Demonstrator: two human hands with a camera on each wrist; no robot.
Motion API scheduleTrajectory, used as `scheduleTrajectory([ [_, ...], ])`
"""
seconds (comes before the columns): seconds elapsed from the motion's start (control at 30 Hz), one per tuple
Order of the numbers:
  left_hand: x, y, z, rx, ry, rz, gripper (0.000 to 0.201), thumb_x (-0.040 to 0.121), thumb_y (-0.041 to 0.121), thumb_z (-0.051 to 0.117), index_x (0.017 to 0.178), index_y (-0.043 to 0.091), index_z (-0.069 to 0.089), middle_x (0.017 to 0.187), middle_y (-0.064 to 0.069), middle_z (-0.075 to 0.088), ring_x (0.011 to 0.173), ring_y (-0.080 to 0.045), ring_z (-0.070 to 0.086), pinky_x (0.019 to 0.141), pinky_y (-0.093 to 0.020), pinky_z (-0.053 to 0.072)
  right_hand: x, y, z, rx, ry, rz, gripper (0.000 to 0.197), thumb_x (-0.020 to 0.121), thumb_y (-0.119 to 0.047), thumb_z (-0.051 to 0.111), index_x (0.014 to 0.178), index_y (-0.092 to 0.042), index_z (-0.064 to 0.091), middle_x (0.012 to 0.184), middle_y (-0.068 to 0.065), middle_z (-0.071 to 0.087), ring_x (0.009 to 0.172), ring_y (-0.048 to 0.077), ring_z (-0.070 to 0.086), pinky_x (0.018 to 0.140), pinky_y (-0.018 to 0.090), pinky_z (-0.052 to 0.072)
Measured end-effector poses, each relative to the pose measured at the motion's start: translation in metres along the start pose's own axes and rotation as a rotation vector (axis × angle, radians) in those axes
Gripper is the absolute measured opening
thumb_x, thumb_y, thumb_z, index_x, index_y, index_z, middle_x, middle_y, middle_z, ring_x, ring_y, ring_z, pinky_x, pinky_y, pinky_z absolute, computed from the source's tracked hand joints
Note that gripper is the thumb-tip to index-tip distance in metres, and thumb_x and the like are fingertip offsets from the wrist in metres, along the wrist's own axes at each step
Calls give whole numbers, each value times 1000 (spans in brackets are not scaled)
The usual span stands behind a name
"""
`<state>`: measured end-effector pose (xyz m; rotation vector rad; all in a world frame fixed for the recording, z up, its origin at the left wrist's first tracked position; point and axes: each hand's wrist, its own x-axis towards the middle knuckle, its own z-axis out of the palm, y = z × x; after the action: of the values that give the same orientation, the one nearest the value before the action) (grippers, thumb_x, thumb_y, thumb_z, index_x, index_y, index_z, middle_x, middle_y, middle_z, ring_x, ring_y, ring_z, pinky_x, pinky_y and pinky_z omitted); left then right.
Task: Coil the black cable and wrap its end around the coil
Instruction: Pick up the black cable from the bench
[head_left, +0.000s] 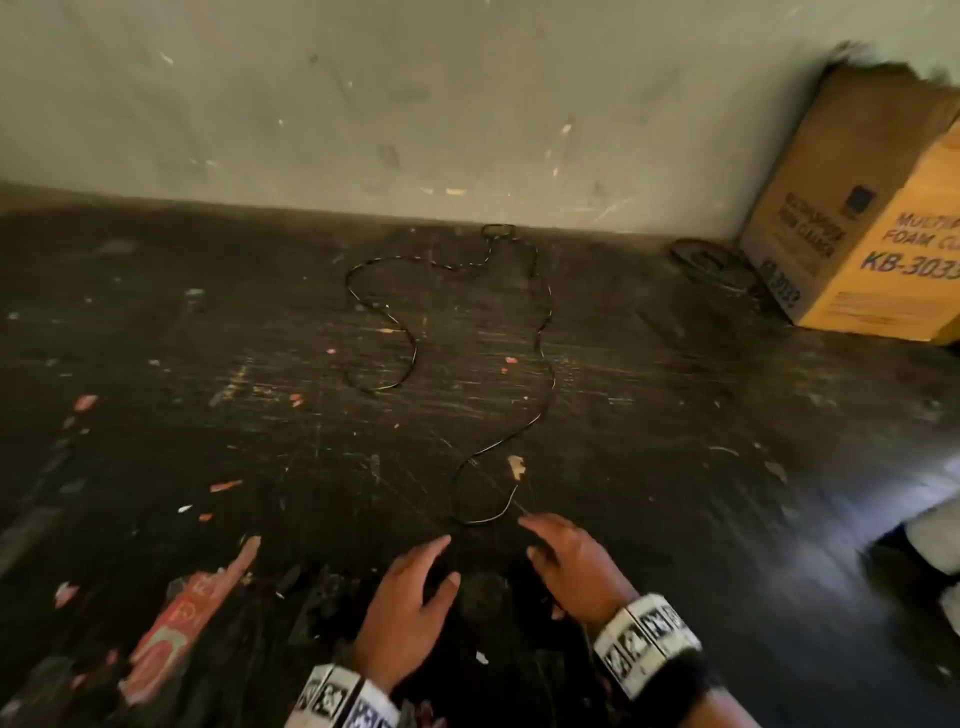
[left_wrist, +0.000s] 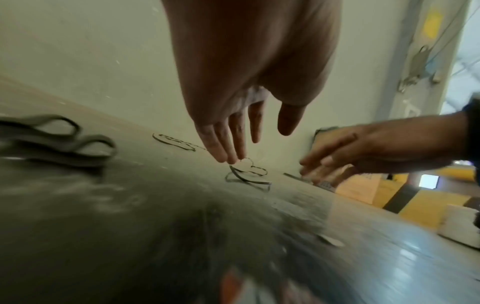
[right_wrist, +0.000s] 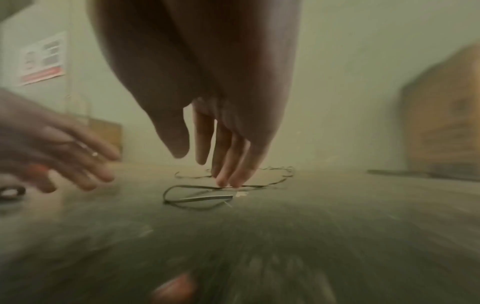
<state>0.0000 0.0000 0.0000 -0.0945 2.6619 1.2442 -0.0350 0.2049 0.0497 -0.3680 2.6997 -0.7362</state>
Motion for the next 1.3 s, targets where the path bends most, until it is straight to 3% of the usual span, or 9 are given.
scheduleTrajectory([
  [0.13, 34, 12, 3, 135, -39, -19, 57, 95, 36, 48, 147, 21, 30, 154, -4, 35, 141, -17, 30, 115, -30, 24, 59, 12, 7, -227, 3, -137, 45, 96, -15, 45, 141, -18, 42, 151, 2, 40, 136, 18, 40, 113, 32, 31],
  [0.33, 58, 17, 3, 7, -47, -197, 55, 94, 39, 47, 144, 21, 36, 147, -6, 45, 136, -19, 39, 113, -31, 29, 91, 21, 32, -410, -32, -292, 25, 89, -13, 50, 111, -17, 62, 117, 6, 60, 113, 24, 52, 98, 34, 36],
  [0.43, 60, 22, 4, -157, 78, -283, 47, 92, 37, 53, 133, 15, 52, 130, -5, 61, 120, -18, 55, 103, -28, 38, 91, 23, 32, -105, -1, -276, 17, 89, -9, 54, 99, -16, 66, 105, 4, 64, 101, 19, 59, 93, 32, 45],
  [0.6, 68, 42, -1, -491, 216, -324, 28, 89, 33, 58, 76, 14, 74, 80, -7, 77, 88, -20, 70, 94, -44, 50, 67, 6, 15, 466, 30, -268, 26, 84, -5, 68, 84, -31, 68, 88, -11, 69, 86, 4, 67, 78, 9, 50],
  [0.73, 69, 79, -21, -845, 192, -211, 22, 95, 16, 51, 80, 7, 65, 60, -5, 73, 71, -19, 70, 78, -35, 55, 58, 4, -12, 521, 108, -339, 21, 82, -3, 71, 82, -24, 71, 79, -13, 69, 79, -2, 66, 77, 4, 46],
  [0.9, 57, 111, -63, -1089, 6, -57, 21, 97, 17, 45, 85, 5, 58, 42, 2, 39, 35, -8, 36, 39, -22, 42, 69, 9, -70, 478, 382, -328, 24, 87, -3, 65, 105, -19, 68, 97, -2, 69, 86, 2, 65, 75, 9, 49],
  [1.07, 46, 137, -92, -1270, -305, 32, 27, 98, 24, 42, 85, 7, 58, 40, 5, 34, 29, -4, 29, 30, -16, 28, 80, -32, -100, 190, 191, -536, 56, 88, -11, 64, 139, -18, 43, 138, -6, 47, 128, 4, 42, 100, 7, 34],
  [1.13, 40, 143, -98, -1287, -383, 64, 26, 98, 25, 41, 88, 6, 57, 40, 6, 34, 29, -4, 29, 30, -16, 26, 85, -48, -102, 185, 213, -646, 42, 89, -11, 61, 131, -8, 52, 131, 7, 58, 123, 11, 51, 103, 12, 40],
  [1.3, 29, 145, -110, -1243, -529, 105, 29, 96, 29, 42, 92, 7, 61, 42, 4, 34, 30, -3, 28, 32, -18, 20, 83, -65, -114, 157, 304, -703, 24, 96, -15, 47, 110, -6, 64, 100, 13, 73, 91, 16, 69, 79, 35, 57],
])
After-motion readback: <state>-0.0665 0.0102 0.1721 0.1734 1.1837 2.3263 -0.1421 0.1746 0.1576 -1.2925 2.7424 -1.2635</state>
